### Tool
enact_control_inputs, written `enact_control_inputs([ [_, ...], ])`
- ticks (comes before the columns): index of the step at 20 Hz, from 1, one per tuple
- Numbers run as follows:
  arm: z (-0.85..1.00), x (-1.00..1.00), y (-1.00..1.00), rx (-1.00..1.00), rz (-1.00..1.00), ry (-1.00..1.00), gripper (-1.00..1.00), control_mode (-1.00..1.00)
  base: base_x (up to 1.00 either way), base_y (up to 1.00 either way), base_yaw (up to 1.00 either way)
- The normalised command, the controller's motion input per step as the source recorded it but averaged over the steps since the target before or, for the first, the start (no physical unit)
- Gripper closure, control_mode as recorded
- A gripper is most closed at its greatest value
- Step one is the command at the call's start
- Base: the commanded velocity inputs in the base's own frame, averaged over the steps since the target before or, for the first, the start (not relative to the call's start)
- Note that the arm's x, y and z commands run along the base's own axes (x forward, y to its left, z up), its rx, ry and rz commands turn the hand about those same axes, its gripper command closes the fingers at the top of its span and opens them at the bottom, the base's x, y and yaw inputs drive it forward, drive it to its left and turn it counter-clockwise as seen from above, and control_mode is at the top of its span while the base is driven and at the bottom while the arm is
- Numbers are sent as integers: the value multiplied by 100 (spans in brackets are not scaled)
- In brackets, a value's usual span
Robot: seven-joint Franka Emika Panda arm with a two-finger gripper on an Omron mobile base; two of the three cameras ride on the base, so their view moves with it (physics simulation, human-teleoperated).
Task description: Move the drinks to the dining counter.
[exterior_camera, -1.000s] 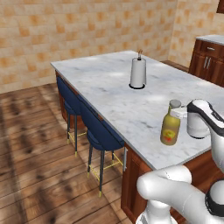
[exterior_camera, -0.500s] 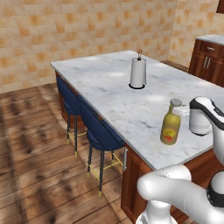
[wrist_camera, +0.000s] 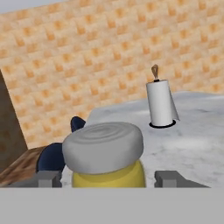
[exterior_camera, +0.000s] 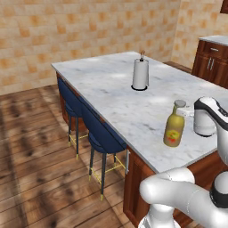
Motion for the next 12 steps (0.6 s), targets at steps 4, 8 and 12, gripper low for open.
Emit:
enact_control_inputs([
  [4,0,0,0,0,0,0,-100,-100,0,0,0],
  [8,0,0,0,0,0,0,-100,-100,0,0,0],
  [12,2,-5,0,0,2,-1,-100,-100,0,0,0],
])
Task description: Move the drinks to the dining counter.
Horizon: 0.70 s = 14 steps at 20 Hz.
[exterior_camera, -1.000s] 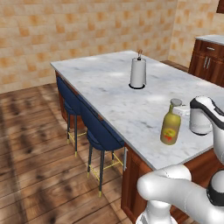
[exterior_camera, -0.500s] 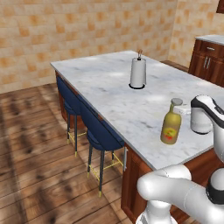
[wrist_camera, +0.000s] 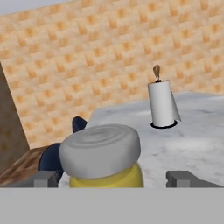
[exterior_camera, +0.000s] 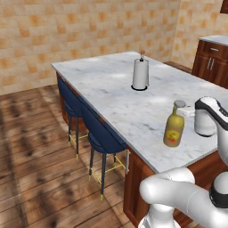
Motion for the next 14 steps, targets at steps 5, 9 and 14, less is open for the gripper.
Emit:
enact_control_inputs([
  [5,33,-29,0,0,9,0,-100,-100,0,0,0],
  [9,47,-34,0,0,10,0,-100,-100,0,0,0],
  [14,71,-15,0,0,3,2,-100,-100,0,0,0],
])
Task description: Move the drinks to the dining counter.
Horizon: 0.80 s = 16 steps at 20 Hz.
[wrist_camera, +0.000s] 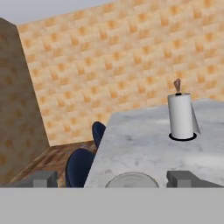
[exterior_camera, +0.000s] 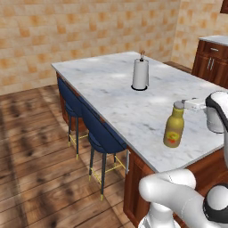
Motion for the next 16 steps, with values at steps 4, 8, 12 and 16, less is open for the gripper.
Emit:
enact_control_inputs([
  [4,84,-24,0,0,-3,13,-100,-100,0,0,0],
  [8,54,-47,1,0,-16,20,-100,-100,0,0,0],
  [12,31,-74,0,0,-21,9,-100,-100,0,0,0],
  [16,24,-97,0,0,-19,3,-100,-100,0,0,0],
])
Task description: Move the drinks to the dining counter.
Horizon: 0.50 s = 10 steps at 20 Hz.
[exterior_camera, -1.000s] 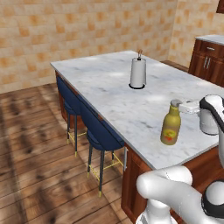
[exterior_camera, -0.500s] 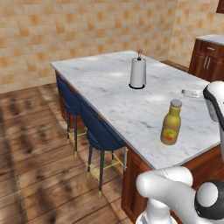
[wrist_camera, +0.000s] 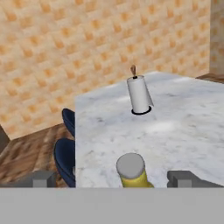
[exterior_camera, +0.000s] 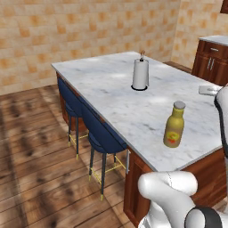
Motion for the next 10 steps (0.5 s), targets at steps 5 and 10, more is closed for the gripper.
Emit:
enact_control_inputs([
  [5,24,-98,0,-2,-13,6,-100,-100,0,0,0],
  [10,-5,-47,-5,0,0,7,-100,-100,0,0,0],
])
